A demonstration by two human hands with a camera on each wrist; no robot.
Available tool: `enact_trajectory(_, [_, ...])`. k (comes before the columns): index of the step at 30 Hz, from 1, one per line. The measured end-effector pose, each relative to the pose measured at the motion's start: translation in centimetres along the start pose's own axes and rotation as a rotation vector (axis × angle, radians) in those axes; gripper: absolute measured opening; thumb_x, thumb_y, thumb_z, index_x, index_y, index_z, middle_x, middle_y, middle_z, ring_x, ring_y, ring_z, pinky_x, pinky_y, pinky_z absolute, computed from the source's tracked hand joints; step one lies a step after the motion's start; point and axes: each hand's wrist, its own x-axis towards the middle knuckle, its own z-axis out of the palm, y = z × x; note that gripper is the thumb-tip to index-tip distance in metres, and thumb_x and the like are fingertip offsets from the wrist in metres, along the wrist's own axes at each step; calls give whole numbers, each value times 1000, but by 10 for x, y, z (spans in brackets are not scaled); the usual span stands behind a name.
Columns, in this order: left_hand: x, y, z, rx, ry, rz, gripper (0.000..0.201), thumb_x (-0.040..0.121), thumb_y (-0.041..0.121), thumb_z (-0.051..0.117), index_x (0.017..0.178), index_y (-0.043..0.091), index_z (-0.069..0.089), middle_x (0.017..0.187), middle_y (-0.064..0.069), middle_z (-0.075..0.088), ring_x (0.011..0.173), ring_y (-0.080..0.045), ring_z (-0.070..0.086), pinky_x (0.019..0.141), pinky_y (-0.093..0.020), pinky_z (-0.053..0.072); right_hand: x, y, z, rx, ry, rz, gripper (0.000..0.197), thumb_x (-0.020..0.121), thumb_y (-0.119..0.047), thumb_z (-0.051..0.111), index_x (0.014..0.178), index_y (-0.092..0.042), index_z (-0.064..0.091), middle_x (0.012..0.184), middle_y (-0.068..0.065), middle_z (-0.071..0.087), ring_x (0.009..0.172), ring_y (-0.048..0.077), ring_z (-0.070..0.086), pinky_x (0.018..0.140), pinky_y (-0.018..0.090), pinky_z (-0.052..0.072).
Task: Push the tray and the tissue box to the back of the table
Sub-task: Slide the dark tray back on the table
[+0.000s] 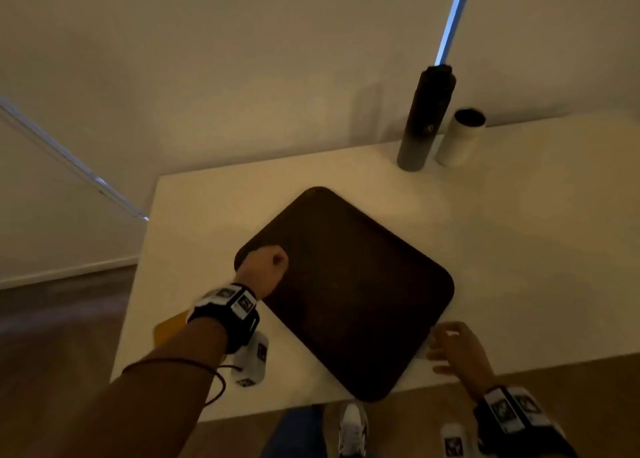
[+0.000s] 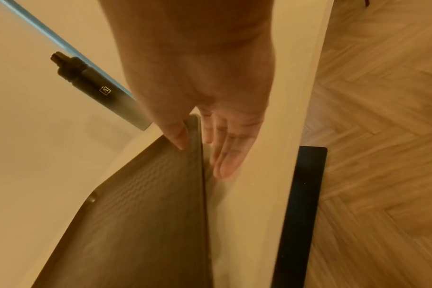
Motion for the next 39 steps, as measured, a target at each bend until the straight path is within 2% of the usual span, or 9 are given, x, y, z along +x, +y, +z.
enact_trajectory(4, [37,-9,-13,202,83,-77,28,90,25,47,111,16,64,117,-11,60,110,-33,57,95,-45,46,21,-8,11,24,66,67,24,90,-24,59,107,-8,53,97,19,67,88,37,68,67,43,56])
enact_trajectory(7, [64,-14,-20,301,64,-91,38,90,26,46,125,15,57,127,-13,52,118,-35,50,96,-45,42,32,-9,18,6,143,93,23,89,-13,54,111,-7,54,99,20,66,82,35,68,65,42,57])
enact_trajectory(11, [103,-24,-33,309,63,-117,45,93,26,44,136,15,49,138,-15,47,125,-38,46,99,-47,40,43,-22,28,-24,204,75,19,89,-10,53,108,-10,53,89,17,67,72,30,67,68,45,58])
enact_trajectory(16, [139,-45,-49,282,-25,-173,49,95,23,42,144,15,42,143,-19,50,124,-38,52,99,-45,44,72,-58,44,-35,226,23,24,88,-10,55,113,-12,56,92,19,68,74,30,67,63,40,57])
enact_trajectory(19, [156,-61,-66,269,-1,-242,49,91,15,46,139,14,46,136,-21,57,116,-41,58,92,-45,48,101,-88,59,-22,225,-30,39,85,-8,57,124,-11,54,97,17,70,87,35,69,83,52,57])
enact_trajectory(22, [156,-77,-73,204,-17,-308,50,87,11,49,137,14,49,134,-21,58,114,-42,59,91,-44,49,111,-107,61,49,227,-98,46,87,-4,56,132,-13,49,110,15,66,95,32,65,91,53,53])
enact_trajectory(25, [159,-92,-72,132,11,-315,41,90,12,45,130,10,54,131,-22,60,113,-43,58,89,-43,46,117,-113,68,21,276,-117,45,87,-7,57,131,-15,49,113,11,64,95,29,64,87,50,55])
enact_trajectory(29, [156,-98,-62,-26,80,-253,39,94,20,41,131,15,55,119,-22,66,103,-42,63,87,-45,51,104,-112,77,-133,311,-139,36,86,-5,55,120,-16,58,98,8,65,85,27,63,70,33,50])
enact_trajectory(39, [165,-99,-63,-151,131,-274,54,92,13,40,143,29,44,77,-11,66,73,-29,64,72,-38,54,157,-150,93,-193,383,-278,38,86,-7,52,120,-16,65,105,13,70,92,29,65,83,35,50])
